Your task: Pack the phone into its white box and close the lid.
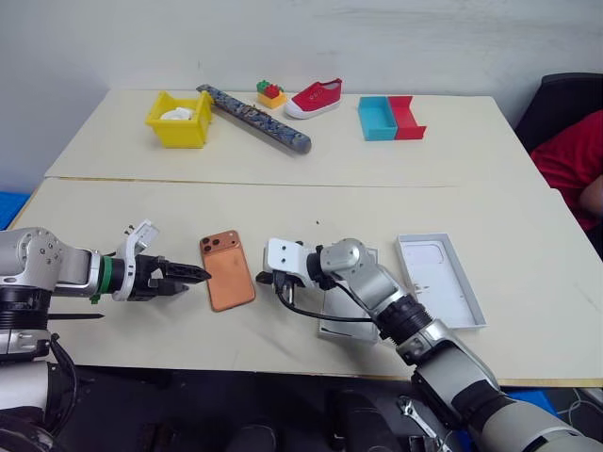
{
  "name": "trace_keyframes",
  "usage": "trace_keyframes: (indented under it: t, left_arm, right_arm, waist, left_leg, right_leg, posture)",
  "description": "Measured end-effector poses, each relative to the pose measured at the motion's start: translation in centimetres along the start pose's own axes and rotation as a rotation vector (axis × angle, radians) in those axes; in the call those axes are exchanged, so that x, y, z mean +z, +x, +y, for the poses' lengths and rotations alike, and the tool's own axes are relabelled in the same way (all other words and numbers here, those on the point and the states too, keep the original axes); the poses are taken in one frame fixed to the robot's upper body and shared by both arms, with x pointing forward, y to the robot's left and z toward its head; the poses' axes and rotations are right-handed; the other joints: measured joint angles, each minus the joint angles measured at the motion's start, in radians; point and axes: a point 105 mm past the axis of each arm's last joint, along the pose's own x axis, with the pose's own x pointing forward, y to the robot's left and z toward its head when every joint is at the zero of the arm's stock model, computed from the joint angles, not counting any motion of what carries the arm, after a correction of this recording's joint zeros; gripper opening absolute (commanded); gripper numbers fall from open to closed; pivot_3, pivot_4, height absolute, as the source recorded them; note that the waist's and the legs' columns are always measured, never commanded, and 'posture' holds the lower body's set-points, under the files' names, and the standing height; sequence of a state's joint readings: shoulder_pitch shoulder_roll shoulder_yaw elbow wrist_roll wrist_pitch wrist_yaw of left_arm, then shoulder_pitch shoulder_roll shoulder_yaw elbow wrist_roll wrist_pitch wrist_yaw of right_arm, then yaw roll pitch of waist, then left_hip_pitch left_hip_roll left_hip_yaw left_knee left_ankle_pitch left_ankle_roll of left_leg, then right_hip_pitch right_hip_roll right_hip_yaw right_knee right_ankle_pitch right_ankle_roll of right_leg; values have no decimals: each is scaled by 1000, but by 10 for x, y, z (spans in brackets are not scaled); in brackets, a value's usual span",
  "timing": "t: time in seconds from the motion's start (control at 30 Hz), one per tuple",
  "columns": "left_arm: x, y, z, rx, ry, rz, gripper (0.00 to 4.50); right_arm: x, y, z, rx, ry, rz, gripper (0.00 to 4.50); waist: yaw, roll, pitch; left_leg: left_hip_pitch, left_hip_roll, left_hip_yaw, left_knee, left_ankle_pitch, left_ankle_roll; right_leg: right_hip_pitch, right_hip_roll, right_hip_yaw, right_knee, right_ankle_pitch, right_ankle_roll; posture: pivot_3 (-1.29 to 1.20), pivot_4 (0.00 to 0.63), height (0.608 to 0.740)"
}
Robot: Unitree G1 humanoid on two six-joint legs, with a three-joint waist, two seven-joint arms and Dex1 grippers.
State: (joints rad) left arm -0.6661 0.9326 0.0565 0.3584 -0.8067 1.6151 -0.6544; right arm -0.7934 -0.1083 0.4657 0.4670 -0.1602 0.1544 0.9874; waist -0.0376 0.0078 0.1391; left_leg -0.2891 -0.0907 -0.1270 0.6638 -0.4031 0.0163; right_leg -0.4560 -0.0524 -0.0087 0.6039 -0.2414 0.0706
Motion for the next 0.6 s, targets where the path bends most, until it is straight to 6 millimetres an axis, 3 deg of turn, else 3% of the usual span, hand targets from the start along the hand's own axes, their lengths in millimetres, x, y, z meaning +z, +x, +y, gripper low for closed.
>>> trace_keyframes:
  t: [0.17,0.3,0.43,0.6]
  left_arm:
    - [4,20,-9,0,38,9,4500]
    - [5,41,-21,9,105,-6,4500]
    - [4,49,-27,15,140,-27,4500]
    - [-6,59,-44,-169,89,-12,4500]
  right_arm:
    - [-1,0,-2,-5,-5,13,39]
    - [-2,2,0,6,-3,18,39]
    - [-4,2,1,12,6,29,39]
    - [-2,2,1,18,12,21,39]
  waist:
    - [18,1,0]
    - [43,10,-2]
    - [54,12,-5]
    - [57,12,-6]
  left_leg:
    - [2,-2,0,1,0,1]
    - [6,-3,-2,1,1,2]
    - [7,-4,-3,1,1,2]
    - [6,-4,-4,0,0,3]
  right_leg:
    - [3,-2,0,1,0,0]
    - [9,-4,0,-1,0,0]
    - [10,-4,0,-1,0,1]
    - [9,-4,-1,-3,0,1]
  posture:
    - [0,150,740]
    - [0,150,740]
    - [0,150,740]
    - [0,150,740]
